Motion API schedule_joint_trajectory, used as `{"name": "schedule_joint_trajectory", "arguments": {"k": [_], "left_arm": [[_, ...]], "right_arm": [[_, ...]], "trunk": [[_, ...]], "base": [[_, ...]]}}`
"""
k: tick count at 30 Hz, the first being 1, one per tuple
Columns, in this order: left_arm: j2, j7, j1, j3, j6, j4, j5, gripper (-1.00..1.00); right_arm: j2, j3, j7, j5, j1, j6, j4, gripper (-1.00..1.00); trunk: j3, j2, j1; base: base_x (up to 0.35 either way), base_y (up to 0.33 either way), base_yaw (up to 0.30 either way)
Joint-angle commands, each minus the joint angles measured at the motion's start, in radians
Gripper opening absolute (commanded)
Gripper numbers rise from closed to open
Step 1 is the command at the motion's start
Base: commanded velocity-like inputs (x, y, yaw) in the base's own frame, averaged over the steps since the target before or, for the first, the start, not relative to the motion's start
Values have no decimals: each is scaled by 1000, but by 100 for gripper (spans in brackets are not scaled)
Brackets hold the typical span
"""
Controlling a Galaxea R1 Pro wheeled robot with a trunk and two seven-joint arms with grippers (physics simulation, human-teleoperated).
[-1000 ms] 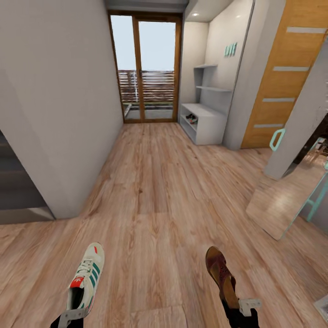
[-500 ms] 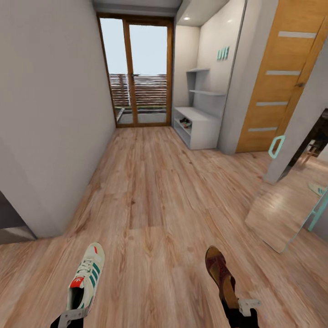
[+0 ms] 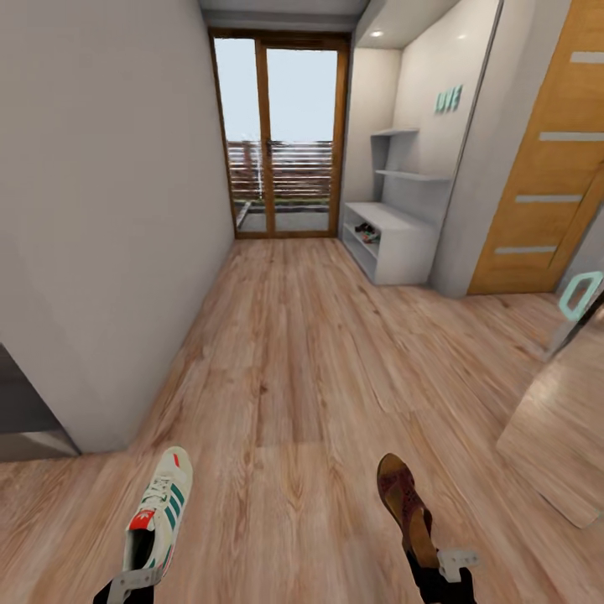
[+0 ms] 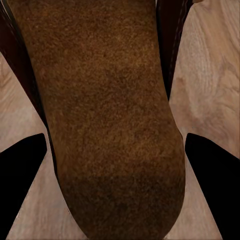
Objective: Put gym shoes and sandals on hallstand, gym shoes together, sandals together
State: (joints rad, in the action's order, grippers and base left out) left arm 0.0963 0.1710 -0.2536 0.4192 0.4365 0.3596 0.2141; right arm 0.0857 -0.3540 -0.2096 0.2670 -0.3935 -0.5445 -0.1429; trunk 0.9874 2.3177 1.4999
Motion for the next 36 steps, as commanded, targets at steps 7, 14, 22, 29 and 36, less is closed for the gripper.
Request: {"name": "schedule_joint_trajectory", "arguments": {"k": [7,14,22,29,36], "left_arm": [[-1,5,-1,9,4,-1,8,-100],[-1,5,-1,9,4,-1,8,-100],[0,5,-1,10,4,-21,8,-100],[-1,5,-1,9,4,-30,8,-100],[0,5,-1,10,4,-30,8,-100]], "right_arm": [[2,-9,-7,6,-1,-2,0,-100],[3,-9,-6,6,-1,-2,1,-100],[3,-9,-6,6,-1,-2,2,-100],[2,-8,-5,5,-1,-2,3,-100],[2,-8,-4,5,-1,-2,6,-100]], "trunk": [[1,0,0],[1,0,0],[1,0,0],[1,0,0],[1,0,0]], "base": [[337,108,5],[337,108,0],[338,97,0],[337,35,0],[337,1,0]]}}
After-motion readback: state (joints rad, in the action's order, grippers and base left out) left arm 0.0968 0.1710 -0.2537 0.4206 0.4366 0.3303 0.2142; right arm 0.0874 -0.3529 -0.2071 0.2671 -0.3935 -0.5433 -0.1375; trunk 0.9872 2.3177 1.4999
